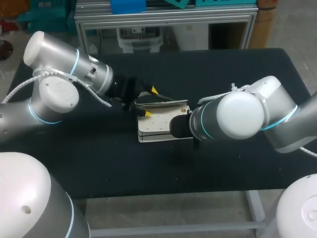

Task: Pick up the bag, open it, inspect its contents, close it, and place it on the opposite side

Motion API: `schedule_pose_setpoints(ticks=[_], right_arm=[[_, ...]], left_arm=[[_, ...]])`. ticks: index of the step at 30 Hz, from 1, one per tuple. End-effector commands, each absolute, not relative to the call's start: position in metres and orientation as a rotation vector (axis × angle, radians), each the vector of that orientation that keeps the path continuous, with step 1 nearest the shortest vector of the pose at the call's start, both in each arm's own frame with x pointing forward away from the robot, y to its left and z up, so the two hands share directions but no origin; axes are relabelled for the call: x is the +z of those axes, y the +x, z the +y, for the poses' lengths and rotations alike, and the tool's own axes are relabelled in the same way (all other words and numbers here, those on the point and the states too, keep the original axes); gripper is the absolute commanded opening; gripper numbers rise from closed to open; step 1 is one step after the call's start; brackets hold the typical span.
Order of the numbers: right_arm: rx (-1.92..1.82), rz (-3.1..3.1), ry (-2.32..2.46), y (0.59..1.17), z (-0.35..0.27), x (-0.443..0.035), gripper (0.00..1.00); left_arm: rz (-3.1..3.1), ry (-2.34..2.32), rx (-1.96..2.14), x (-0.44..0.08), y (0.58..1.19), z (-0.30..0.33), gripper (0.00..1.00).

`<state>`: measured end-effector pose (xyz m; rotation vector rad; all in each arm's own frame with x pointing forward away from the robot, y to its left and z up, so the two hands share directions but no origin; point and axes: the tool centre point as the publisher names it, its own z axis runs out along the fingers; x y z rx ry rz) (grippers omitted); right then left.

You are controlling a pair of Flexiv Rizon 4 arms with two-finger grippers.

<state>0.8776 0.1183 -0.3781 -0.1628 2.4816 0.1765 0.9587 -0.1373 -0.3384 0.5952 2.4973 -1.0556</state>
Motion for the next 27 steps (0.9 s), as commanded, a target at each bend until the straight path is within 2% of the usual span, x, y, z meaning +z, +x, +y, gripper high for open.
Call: schedule_pose_setpoints(ticks=[1,5,8,15,18,20,27], right_arm=[[0.192,2.411,-0.159,0.875,0.115,-0.384,0.0],[0.192,2.411,-0.159,0.875,0.115,-0.384,0.0],[0.192,2.411,-0.159,0.875,0.115,-0.384,0.0],[0.192,2.411,-0.159,0.875,0.115,-0.384,0.0],[0.192,2.411,-0.159,0.875,0.115,-0.384,0.0],[0.192,2.411,-0.159,0.875,0.115,-0.384,0.0],[0.192,2.411,-0.159,0.875,0.115,-0.384,0.0]], left_arm=[[2.514,0.56,-1.054,-0.347,0.973,-0.149,0.7],[2.531,0.526,-1.075,-0.351,0.983,-0.15,0.65],[2.546,0.508,-1.081,-0.353,0.988,-0.149,0.5],[2.582,0.497,-1.083,-0.357,0.993,-0.149,0.45],[2.596,0.494,-1.075,-0.357,0.994,-0.15,0.27],[2.603,0.494,-1.071,-0.357,0.994,-0.15,0.0],[2.625,0.488,-1.078,-0.354,0.993,-0.15,0.0]])
